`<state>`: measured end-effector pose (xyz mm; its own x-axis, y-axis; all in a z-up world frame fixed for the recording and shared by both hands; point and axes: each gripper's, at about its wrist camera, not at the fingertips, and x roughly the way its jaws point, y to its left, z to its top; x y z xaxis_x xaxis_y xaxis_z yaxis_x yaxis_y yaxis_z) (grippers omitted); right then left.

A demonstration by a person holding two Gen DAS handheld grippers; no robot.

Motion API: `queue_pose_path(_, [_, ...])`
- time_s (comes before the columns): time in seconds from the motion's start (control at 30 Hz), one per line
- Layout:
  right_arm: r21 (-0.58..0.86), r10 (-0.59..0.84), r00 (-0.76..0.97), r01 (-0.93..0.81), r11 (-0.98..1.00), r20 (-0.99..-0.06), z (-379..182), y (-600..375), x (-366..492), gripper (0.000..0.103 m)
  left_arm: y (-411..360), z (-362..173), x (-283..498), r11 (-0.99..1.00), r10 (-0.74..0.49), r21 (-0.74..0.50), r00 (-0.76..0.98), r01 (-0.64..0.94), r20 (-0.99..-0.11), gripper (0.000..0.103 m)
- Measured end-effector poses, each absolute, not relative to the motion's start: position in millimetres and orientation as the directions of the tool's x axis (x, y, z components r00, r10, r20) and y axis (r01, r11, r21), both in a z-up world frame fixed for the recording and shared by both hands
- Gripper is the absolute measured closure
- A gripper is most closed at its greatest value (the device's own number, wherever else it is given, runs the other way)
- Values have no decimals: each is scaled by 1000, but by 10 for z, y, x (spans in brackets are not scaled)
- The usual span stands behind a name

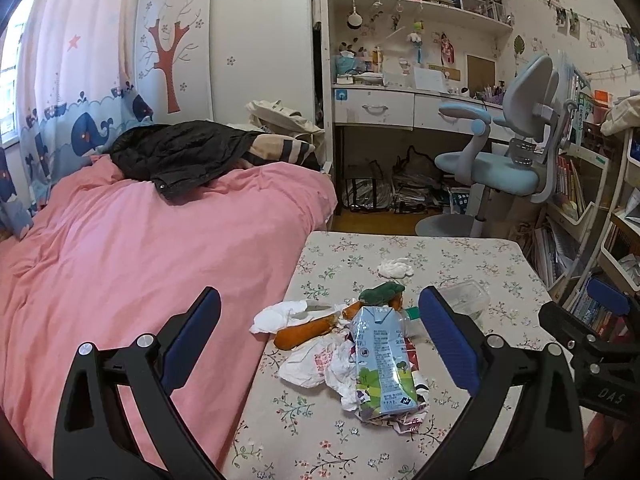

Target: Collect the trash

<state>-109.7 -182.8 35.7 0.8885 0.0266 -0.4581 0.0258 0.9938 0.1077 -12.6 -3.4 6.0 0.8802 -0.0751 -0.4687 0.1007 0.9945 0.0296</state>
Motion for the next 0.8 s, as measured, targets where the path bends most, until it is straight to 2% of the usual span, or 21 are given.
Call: queue_pose_path(0.8, [112,66,888,-17,994,-456,362,-1776,-1160,6,-7,21,-189,996,-58,26,873,81,-485,7])
